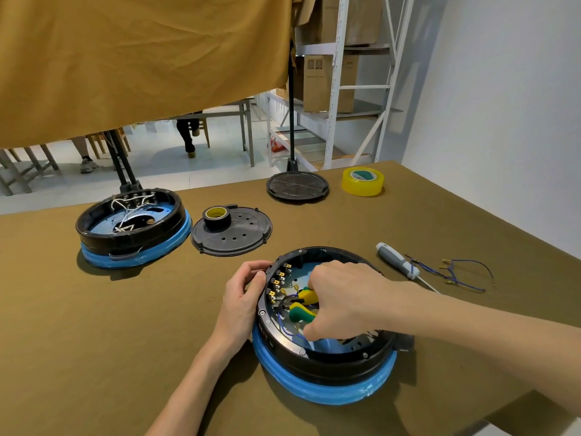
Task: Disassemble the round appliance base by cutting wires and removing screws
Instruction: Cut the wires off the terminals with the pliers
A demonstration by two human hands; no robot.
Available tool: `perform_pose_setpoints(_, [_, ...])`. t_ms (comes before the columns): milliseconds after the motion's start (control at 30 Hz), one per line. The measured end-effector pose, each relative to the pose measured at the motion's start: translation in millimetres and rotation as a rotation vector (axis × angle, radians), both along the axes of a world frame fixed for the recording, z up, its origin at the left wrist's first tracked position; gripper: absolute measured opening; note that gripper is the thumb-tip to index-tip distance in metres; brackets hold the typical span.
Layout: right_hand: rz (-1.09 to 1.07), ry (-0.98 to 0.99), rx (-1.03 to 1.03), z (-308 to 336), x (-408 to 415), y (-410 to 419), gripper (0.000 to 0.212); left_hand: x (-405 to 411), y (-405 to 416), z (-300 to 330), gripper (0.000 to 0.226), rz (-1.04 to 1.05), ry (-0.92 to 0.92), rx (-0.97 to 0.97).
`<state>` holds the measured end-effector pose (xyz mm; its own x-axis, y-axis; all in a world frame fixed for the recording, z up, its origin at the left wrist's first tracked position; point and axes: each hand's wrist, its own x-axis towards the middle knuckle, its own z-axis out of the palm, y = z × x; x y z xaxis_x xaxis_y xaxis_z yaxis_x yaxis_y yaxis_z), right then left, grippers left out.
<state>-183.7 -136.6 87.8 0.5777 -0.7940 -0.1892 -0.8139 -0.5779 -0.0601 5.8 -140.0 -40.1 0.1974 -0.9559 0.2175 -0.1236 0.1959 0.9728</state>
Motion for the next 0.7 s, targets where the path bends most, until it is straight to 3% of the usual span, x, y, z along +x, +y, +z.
perform_pose_setpoints(700, [0.035,0.086,0.054,9,12,0,0.042,0,0,1,0.021,-0.003,0.024,-0.001])
